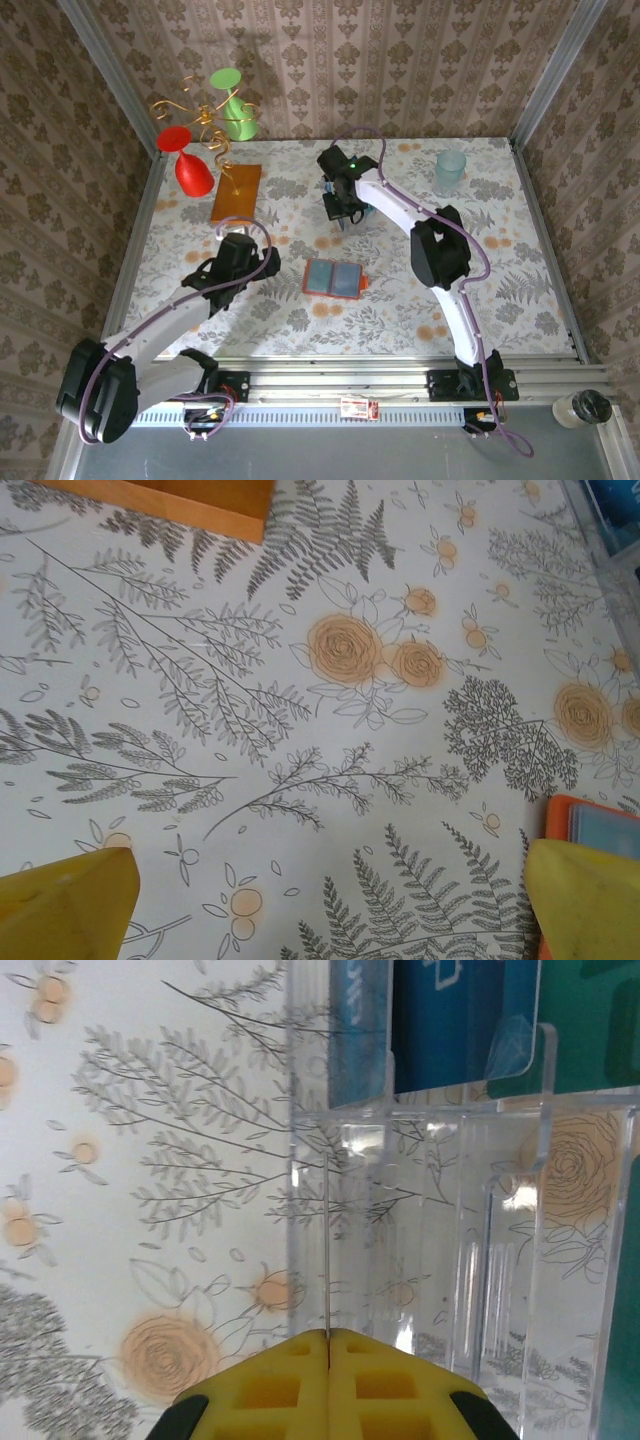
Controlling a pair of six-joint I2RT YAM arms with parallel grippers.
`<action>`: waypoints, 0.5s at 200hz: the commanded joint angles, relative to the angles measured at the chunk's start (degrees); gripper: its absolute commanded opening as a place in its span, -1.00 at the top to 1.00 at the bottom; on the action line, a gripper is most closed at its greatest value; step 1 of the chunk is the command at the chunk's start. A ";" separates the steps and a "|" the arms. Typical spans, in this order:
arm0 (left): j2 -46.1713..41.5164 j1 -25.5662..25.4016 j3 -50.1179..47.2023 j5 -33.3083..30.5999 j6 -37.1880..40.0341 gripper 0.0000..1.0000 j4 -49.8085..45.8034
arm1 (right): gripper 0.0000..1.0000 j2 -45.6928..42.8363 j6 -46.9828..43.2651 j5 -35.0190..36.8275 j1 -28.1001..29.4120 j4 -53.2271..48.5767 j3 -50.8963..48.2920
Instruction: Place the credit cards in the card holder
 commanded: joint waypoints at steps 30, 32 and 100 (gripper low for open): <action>5.69 -0.75 5.16 4.94 2.17 -1.00 -3.31 | 1.00 -15.29 2.40 -7.90 0.66 5.58 -9.27; 5.93 -0.86 5.32 4.84 2.21 -1.00 -3.41 | 1.00 -15.92 2.64 -8.19 0.66 6.19 -10.14; 13.79 -5.61 8.73 -1.15 1.76 -1.00 -5.86 | 1.00 -35.38 10.79 -16.95 0.61 30.31 -44.19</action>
